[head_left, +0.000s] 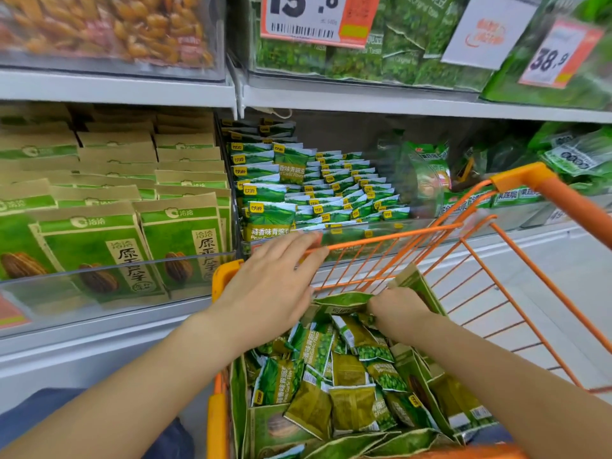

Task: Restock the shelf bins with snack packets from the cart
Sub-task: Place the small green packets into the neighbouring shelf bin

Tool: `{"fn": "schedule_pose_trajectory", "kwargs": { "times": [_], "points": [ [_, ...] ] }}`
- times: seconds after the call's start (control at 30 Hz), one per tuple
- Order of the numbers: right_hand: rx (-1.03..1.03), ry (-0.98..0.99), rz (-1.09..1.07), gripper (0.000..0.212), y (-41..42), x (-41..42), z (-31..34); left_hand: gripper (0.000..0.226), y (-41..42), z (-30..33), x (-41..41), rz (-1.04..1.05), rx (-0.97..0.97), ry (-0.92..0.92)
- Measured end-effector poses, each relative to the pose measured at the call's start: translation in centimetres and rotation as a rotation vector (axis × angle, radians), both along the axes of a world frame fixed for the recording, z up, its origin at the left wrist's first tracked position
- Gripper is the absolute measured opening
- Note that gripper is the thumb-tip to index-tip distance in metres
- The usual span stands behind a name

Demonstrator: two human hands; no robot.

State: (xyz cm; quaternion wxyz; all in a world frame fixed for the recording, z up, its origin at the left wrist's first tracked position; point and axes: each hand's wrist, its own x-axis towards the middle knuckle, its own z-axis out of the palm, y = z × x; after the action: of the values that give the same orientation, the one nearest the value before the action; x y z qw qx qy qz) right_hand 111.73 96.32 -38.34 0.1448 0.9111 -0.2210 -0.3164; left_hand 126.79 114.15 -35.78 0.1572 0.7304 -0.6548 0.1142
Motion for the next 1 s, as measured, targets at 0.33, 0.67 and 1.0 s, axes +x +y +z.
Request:
{"fn": "schedule_pose_trajectory", "kwargs": {
  "times": [0.33,0.67,1.0],
  "points": [
    [1.010,-0.769,-0.190,0.012,3.1,-0.2,10.0,0.039,0.7,2.4,-0.6,-0.064,0.060,0.747],
    [1.132,-1.353,-0.270,0.012,5.0,0.9,10.1,0.028,0.3,3.9,-1.2,-0.079,-0.093,1.341],
    [0.750,-1.123,-0.058,0.052,4.0,1.7,9.4,0.033,-0.2,3.2,1.4,0.019,-0.279,0.329]
  ]
}}
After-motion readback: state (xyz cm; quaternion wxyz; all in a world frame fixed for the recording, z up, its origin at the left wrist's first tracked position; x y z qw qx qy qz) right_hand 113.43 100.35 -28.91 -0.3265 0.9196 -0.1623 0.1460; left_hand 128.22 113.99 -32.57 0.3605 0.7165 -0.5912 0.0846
